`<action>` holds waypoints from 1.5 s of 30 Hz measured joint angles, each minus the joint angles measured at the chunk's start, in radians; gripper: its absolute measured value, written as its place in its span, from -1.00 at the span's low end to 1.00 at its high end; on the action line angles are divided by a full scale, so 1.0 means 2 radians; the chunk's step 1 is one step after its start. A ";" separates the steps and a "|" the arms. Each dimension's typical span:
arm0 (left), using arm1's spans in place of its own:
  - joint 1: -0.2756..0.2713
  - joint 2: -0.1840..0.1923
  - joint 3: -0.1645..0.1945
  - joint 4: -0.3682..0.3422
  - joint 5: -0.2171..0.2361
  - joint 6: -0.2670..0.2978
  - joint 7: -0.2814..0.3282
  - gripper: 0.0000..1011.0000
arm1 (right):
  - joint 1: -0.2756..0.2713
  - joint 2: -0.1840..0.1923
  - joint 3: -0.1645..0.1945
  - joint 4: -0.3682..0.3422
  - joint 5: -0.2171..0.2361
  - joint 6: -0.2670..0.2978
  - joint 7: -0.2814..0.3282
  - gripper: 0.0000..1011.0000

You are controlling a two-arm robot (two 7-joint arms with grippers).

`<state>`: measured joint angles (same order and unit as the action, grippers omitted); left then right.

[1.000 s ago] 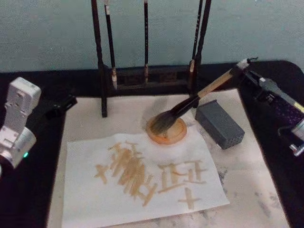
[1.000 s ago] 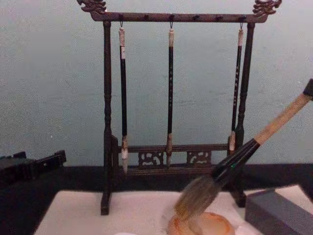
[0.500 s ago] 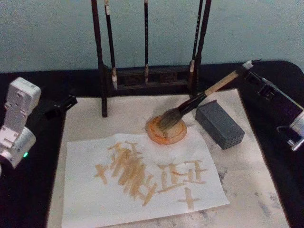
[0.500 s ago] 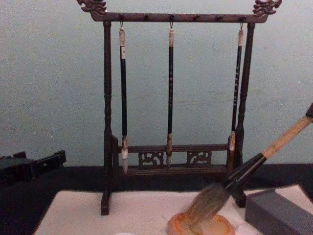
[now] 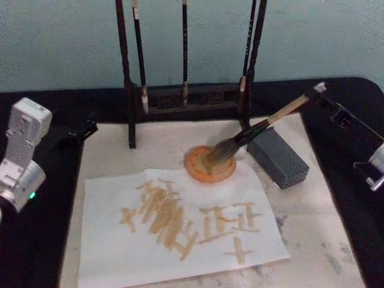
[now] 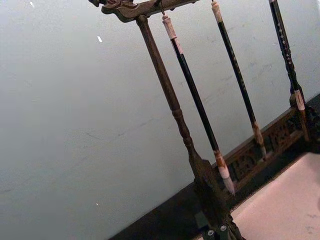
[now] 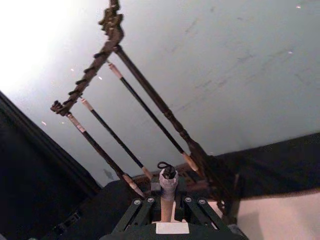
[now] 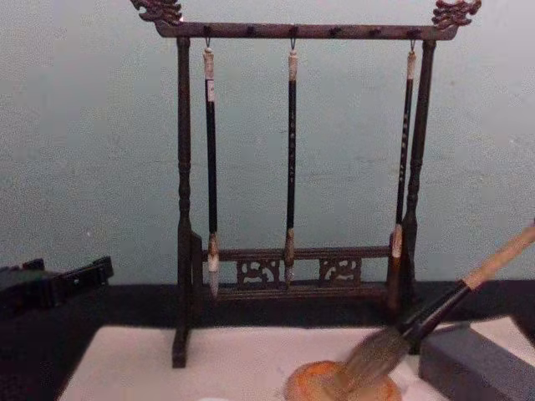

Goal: Pick up the brush from the inkstone, write on the paper, then place the brush back to its original position.

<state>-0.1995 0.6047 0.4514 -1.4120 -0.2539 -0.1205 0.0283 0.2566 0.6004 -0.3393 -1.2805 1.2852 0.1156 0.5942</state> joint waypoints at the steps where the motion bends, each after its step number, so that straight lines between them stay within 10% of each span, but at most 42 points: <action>1: 0.000 0.000 0.000 0.000 0.000 0.000 0.000 0.98 | 0.002 -0.001 -0.001 0.006 0.002 0.001 0.001 -0.66; 45: 0.000 0.000 0.000 0.000 0.000 0.000 0.000 0.98 | 0.047 -0.023 -0.016 0.130 0.019 0.040 0.015 -0.66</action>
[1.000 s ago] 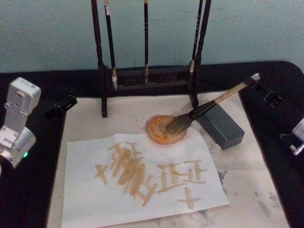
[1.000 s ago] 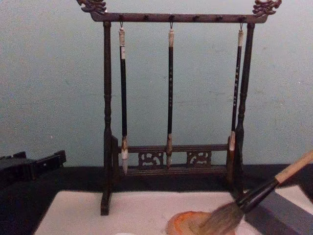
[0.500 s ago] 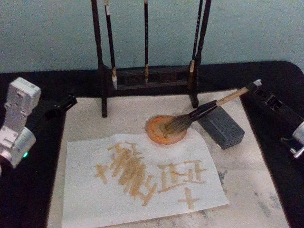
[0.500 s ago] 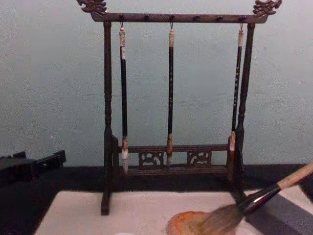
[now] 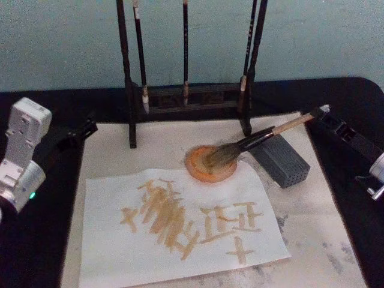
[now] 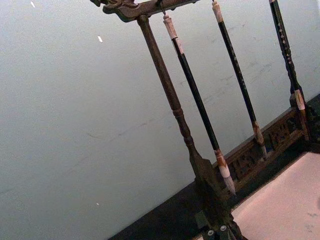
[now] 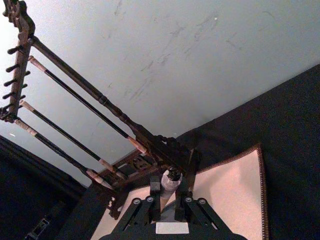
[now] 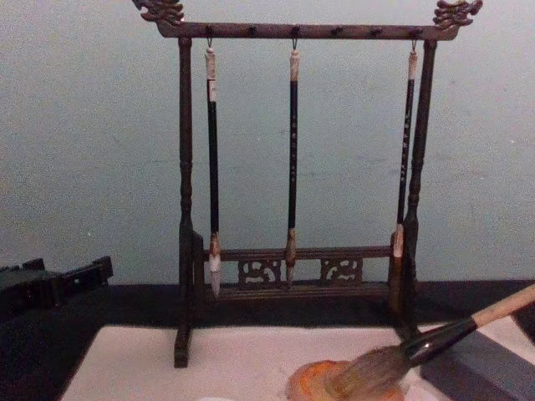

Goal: Pick up the brush from the inkstone, write on the paper, then place the brush back to its original position.

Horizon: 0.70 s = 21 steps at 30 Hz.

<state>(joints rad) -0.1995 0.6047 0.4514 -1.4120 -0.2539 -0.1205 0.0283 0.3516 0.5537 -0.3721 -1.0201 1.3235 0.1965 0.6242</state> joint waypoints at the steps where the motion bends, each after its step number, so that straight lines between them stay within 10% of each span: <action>1: 0.000 0.000 0.000 0.000 0.000 0.000 0.000 0.98 | 0.000 0.000 0.000 0.000 0.000 0.000 0.000 -0.66; 12: 0.000 0.000 0.000 0.000 0.000 0.000 0.000 0.98 | -0.001 0.000 0.001 -0.001 -0.001 -0.002 -0.001 -0.58; 21: 0.000 0.000 0.000 0.000 0.000 0.000 0.000 0.98 | -0.006 0.003 0.003 -0.010 -0.002 -0.003 -0.005 0.04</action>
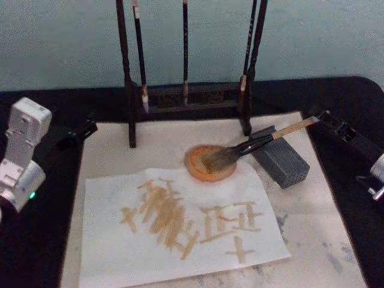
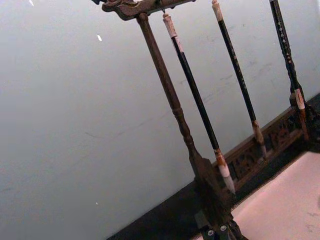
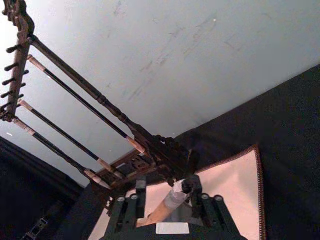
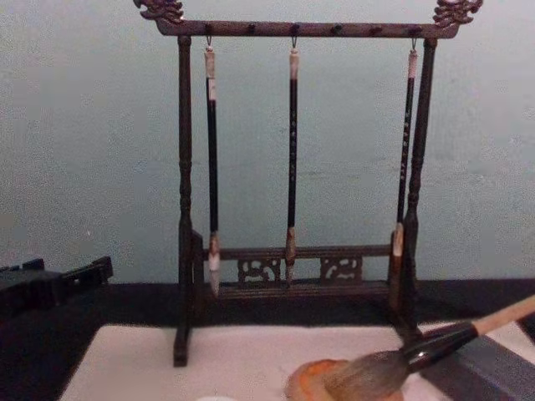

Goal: Pick up the brush from the inkstone, write on the paper, then place the brush back to its original position.

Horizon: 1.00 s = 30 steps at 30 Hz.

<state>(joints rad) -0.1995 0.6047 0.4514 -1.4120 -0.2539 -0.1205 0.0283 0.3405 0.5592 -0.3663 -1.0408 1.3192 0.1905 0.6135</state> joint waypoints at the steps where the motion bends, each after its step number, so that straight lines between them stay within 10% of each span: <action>1: 0.000 0.000 0.000 0.000 0.000 0.000 0.000 0.98 | -0.001 0.001 0.000 -0.003 0.000 0.000 -0.002 0.10; 15: 0.000 0.000 0.000 0.000 0.000 0.000 0.000 0.98 | -0.025 0.022 0.005 -0.061 -0.008 -0.002 -0.056 0.98; 30: 0.000 0.000 0.000 0.000 0.000 0.000 0.000 0.98 | -0.058 0.043 0.015 -0.114 -0.027 -0.023 -0.115 0.99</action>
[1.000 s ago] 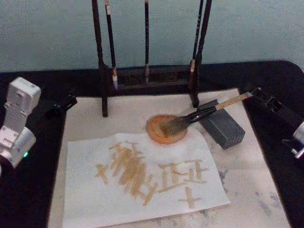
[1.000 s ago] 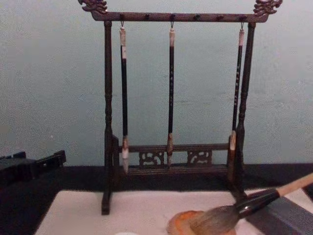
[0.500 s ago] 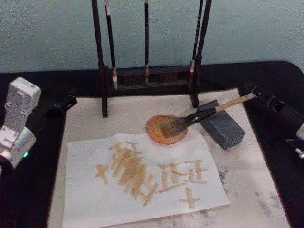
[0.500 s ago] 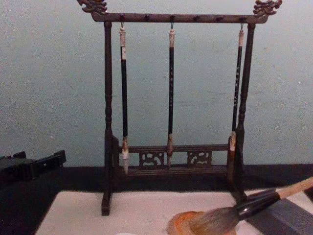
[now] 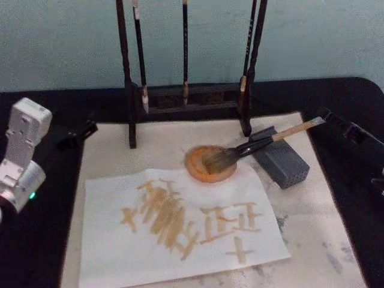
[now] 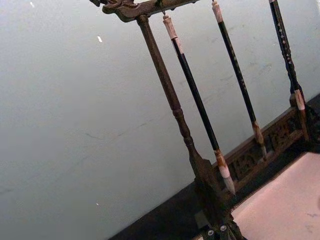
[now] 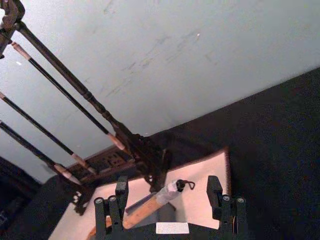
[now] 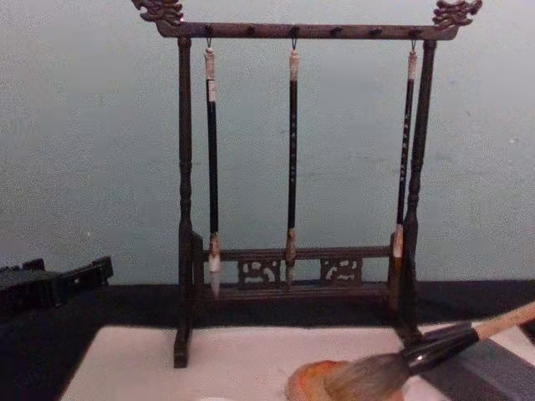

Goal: Pick up the brush from the inkstone, write on the paper, then place the brush back to its original position.

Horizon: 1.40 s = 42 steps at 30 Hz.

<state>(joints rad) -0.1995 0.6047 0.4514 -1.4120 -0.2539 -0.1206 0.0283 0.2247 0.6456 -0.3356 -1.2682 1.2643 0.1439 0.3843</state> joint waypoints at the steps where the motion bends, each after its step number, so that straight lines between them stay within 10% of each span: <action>1: 0.000 0.000 0.000 0.000 0.000 0.000 0.000 0.98 | -0.005 0.002 0.003 -0.007 -0.004 -0.005 -0.007 0.99; 15: 0.000 0.000 0.000 0.000 0.000 0.000 0.000 0.98 | -0.072 0.019 0.028 -0.101 -0.089 -0.088 -0.083 0.99; 28: 0.000 0.000 0.000 0.000 0.000 0.000 0.000 0.98 | -0.136 0.035 0.016 -0.202 -0.309 -0.198 -0.183 0.99; 34: 0.000 0.000 0.000 0.000 0.000 0.000 0.000 0.98 | -0.148 0.036 -0.002 -0.221 -0.374 -0.214 -0.188 0.99; 42: 0.000 0.000 0.000 0.000 0.000 0.000 0.000 0.98 | -0.154 0.035 -0.019 -0.230 -0.403 -0.216 -0.163 0.99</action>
<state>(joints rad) -0.1995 0.6047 0.4514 -1.4120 -0.2539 -0.1206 0.0283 -0.0838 0.7151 -0.3741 -1.7273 0.4574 -0.2883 0.0585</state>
